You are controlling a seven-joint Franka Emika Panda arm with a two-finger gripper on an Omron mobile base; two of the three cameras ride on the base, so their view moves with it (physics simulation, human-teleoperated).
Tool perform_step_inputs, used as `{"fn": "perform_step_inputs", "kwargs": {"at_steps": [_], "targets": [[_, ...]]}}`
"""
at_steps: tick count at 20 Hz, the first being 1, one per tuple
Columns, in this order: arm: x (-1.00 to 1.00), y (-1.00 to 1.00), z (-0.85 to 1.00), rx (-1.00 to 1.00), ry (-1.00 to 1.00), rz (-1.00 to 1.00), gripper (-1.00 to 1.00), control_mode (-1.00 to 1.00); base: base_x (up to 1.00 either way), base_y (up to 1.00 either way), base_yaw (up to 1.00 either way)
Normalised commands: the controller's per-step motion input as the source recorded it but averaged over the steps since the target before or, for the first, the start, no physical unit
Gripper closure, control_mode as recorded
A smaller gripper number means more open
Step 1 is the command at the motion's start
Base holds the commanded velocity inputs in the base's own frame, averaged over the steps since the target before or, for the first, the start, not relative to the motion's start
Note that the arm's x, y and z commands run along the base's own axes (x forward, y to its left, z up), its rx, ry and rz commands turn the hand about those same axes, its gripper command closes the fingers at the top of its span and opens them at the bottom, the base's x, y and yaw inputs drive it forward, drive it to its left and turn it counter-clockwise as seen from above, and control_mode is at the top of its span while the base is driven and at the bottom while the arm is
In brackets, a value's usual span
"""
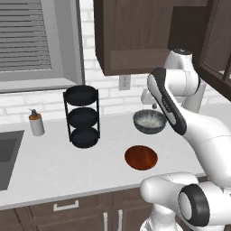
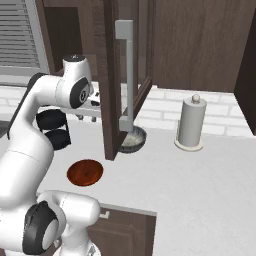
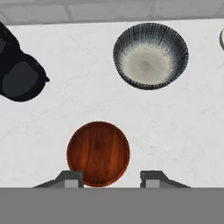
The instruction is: Pick up the bowls on the counter and stack them on top of one another in the open cabinet. Place the smaller bowl on top of the larger bowl.
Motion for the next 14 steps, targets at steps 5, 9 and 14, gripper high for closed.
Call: {"fn": "perform_step_inputs", "kwargs": {"at_steps": [5, 9, 14], "targets": [[0.0, 0.0, 0.0, 0.0, -0.01, 0.0, -1.0, -1.0, 0.0, 0.0, 0.0], [-0.18, -0.17, -0.41, 0.0, 0.03, 0.0, -1.0, -1.0, 0.0, 0.0, 0.0], [0.0, -0.16, -1.0, -0.03, 0.21, 0.0, -1.0, -1.0, 0.0, 0.0, 0.0]]}}
